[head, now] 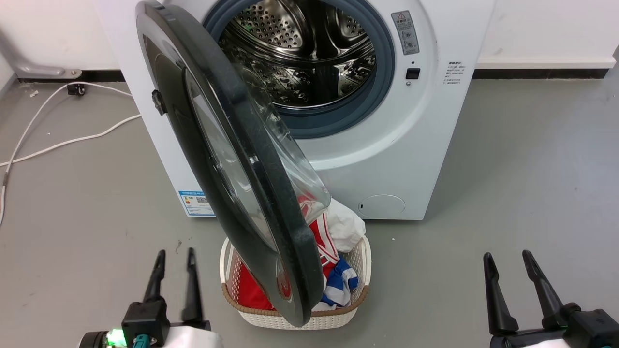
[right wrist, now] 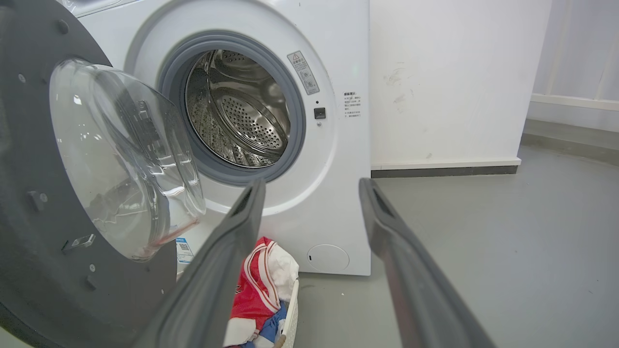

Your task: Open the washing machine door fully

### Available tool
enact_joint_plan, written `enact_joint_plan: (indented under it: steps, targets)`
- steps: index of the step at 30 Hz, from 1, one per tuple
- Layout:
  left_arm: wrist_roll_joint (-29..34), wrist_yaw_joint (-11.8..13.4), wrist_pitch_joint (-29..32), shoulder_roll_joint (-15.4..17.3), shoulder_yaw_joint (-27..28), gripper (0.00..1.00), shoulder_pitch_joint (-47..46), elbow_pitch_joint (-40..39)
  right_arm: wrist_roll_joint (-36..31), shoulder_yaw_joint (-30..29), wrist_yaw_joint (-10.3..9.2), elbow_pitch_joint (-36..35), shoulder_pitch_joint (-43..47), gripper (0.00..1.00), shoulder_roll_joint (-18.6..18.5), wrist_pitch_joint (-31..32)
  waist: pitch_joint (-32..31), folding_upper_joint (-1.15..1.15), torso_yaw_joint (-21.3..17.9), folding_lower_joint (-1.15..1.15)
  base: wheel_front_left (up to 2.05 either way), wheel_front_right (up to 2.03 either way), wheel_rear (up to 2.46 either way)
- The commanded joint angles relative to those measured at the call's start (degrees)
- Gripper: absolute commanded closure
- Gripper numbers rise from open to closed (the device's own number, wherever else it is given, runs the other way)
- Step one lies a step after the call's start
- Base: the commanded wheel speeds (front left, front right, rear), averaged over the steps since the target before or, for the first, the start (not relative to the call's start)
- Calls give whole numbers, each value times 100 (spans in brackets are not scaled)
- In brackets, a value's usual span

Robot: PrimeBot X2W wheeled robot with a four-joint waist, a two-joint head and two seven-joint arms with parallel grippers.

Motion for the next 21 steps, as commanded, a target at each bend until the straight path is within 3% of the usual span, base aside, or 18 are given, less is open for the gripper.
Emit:
enact_joint_plan:
  steps: [1, 12, 21]
  targets:
    - [-15, 30, -16, -4, 43, 100, -20, -1, 7, -1, -1, -26, 32, 0, 17, -10, -2, 0, 2, 0, 0, 0, 0]
    - [132, -45, -16, 122, 348, 100, -557, -693, 48, -44, -1, -85, -24, 0, 17, -10, -2, 0, 15, 0, 0, 0, 0]
    - [405, -272, -16, 154, -170, 100, -1090, -1813, 54, -29, -1, -105, 3, 0, 17, -10, 12, 0, -11, 0, 0, 0, 0]
